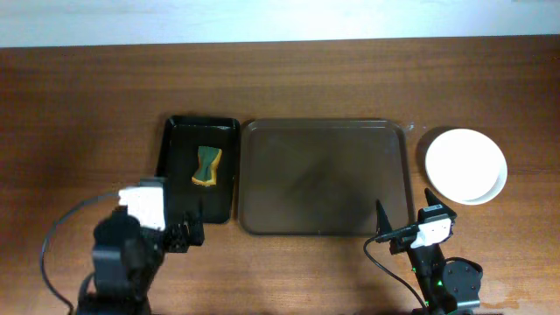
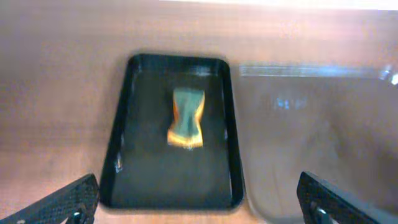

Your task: Clean dirty plates on tray and stack at the side

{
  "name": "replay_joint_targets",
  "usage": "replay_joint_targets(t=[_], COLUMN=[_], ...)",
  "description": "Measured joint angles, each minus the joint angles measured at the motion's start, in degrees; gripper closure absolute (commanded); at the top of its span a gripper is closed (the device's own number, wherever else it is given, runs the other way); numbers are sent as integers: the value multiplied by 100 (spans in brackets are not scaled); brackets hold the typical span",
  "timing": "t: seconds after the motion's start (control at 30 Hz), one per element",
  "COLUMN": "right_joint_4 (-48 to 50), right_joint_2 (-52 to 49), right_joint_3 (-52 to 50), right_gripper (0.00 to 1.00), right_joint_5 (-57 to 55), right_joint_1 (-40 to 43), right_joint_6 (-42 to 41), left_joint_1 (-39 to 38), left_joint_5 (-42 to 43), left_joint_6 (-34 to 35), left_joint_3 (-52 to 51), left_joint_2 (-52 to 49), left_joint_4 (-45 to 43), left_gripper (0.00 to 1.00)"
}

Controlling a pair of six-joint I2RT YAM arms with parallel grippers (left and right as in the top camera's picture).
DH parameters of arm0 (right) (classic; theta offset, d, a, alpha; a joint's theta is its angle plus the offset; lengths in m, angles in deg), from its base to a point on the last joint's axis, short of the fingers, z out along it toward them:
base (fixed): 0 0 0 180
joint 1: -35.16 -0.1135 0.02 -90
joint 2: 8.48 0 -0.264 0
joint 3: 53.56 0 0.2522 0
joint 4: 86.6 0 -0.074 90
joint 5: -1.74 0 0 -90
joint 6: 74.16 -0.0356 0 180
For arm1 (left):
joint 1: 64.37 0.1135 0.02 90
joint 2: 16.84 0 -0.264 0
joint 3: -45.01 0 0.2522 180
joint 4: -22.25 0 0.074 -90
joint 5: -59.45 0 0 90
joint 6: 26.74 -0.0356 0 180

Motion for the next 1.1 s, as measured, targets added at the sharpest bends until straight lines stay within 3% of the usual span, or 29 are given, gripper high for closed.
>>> replay_joint_targets(t=[0.23, 0.43, 0.63, 1.1], right_joint_4=[2, 0, -2, 0], right_joint_2=[0, 7, 7, 7], right_joint_3=[0, 0, 0, 0], right_gripper=[2, 2, 2, 2], right_joint_5=[0, 0, 0, 0], right_joint_1=[0, 0, 0, 0], right_joint_6=[-2, 2, -2, 0], left_joint_1=[11, 11, 11, 11], left_joint_5=[-92, -221, -282, -282], left_joint_6=[-22, -22, -20, -20], left_joint_3=[-2441, -3716, -3871, -3871], left_joint_2=[2293, 3200, 3226, 3228], left_joint_4=[-2505, -4756, -3541, -3541], left_gripper=[0, 0, 0, 0])
